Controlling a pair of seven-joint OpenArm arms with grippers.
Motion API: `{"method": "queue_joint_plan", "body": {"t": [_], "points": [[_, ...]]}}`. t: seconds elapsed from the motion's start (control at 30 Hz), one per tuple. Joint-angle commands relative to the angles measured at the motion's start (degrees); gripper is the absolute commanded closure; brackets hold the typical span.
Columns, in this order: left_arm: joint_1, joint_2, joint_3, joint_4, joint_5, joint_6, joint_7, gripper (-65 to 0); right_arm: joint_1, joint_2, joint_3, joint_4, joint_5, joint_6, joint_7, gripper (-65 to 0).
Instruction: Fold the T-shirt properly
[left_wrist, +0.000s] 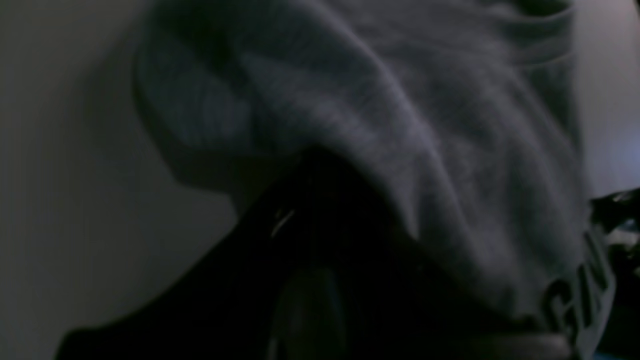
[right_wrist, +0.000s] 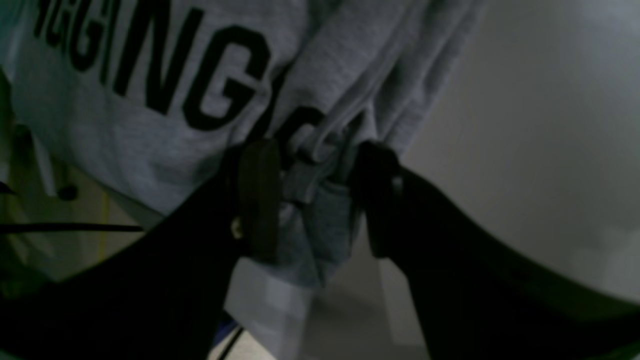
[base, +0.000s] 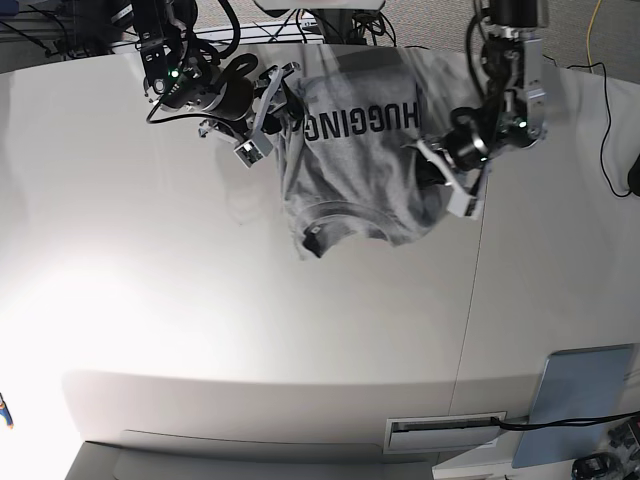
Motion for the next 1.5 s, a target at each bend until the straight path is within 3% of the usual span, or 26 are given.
{"method": "queue_joint_plan", "body": {"t": [0.0, 0.2, 0.43, 0.57, 0.87, 1.13, 1.4, 1.47], "points": [[-1.4, 0.2, -0.1, 0.3, 0.1, -0.4, -0.9, 0.0, 0.3, 0.2, 0.1, 1.0, -1.0, -1.0, 1.2, -26.0], [-4.5, -0.3, -0.1, -0.1, 2.0, -0.2, -0.9, 0.0, 0.2, 0.2, 2.5, 1.0, -2.0, -2.4, 1.5, -26.0], [-4.3, -5.1, -0.1, 1.9, -0.6, -0.2, -0.8, 0.0, -0.1, 0.2, 13.1, 3.0, 1.5, -2.1, 1.6, -26.0], [-1.3, -8.2, -0.1, 7.0, -2.5, 3.4, -0.8, 0.0, -1.7, 0.2, 20.9, 7.0, 3.5, -1.2, 0.6, -26.0], [14.4, -11.1, -4.7, 23.9, -0.8, 5.9, -0.9, 0.0, -11.7, 0.2, 35.0, 16.9, 3.8, -1.3, -3.4, -26.0], [32.5, -11.0, -14.8, 30.0, -4.4, -0.3, -0.9, 0.0, -23.3, 0.2, 43.3, 18.2, 5.3, -1.3, -10.6, -26.0], [49.5, -9.9, -16.6, 28.9, -1.7, -0.6, -0.9, 0.0, -38.7, -0.3, 44.8, 17.9, 6.1, -1.2, -10.4, -26.0], [51.5, -8.8, -16.6, 26.8, 0.7, -3.0, -1.3, -0.7, -41.3, -1.4, 44.8, 16.8, 4.3, -1.2, -9.2, -26.0]]}}
